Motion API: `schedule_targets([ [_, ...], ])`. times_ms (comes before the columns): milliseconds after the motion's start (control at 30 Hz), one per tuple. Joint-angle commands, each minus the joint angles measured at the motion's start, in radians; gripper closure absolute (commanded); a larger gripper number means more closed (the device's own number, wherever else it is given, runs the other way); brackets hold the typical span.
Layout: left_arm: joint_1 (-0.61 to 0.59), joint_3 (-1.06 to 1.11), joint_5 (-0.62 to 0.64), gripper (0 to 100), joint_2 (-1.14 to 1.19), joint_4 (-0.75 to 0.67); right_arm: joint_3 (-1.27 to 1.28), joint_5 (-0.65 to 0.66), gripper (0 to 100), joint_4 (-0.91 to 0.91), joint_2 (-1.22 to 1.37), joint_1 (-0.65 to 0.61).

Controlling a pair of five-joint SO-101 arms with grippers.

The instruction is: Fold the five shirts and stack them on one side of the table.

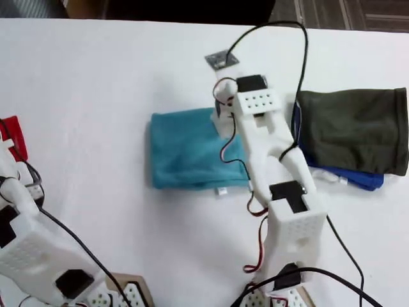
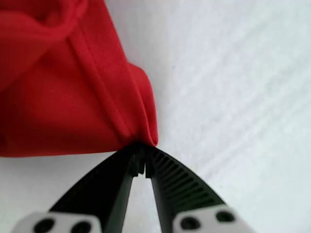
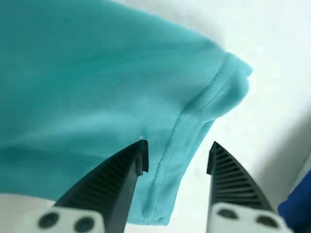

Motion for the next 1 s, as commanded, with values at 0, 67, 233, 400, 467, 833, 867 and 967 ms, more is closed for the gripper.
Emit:
schedule_targets([
  [0,-0.011,0.010,0.005,97,0.015,-0.026,0.009,-0.043,77.6,-0.053,0.031,0.051],
  [67,-0.011,0.010,0.005,97,0.015,-0.026,0.009,-0.043,74.3,-0.058,0.079,0.051],
  [233,-0.011,0.010,0.005,97,0.015,-0.026,0.006,-0.040,70.7,-0.054,0.182,0.030],
  [400,-0.011,0.010,0.005,97,0.015,-0.026,0.003,-0.040,70.7,-0.054,0.174,-0.001],
  [467,-0.011,0.010,0.005,97,0.015,-0.026,0.003,-0.040,70.7,-0.051,0.150,-0.004],
  [833,-0.011,0.010,0.005,97,0.015,-0.026,0.011,-0.040,70.7,-0.004,-0.016,-0.005],
  [867,-0.011,0.010,0.005,97,0.015,-0.026,0.012,-0.040,70.7,-0.004,-0.016,-0.007],
  [967,-0.011,0.010,0.005,97,0.015,-0.026,0.014,-0.040,70.7,-0.005,-0.015,-0.024],
])
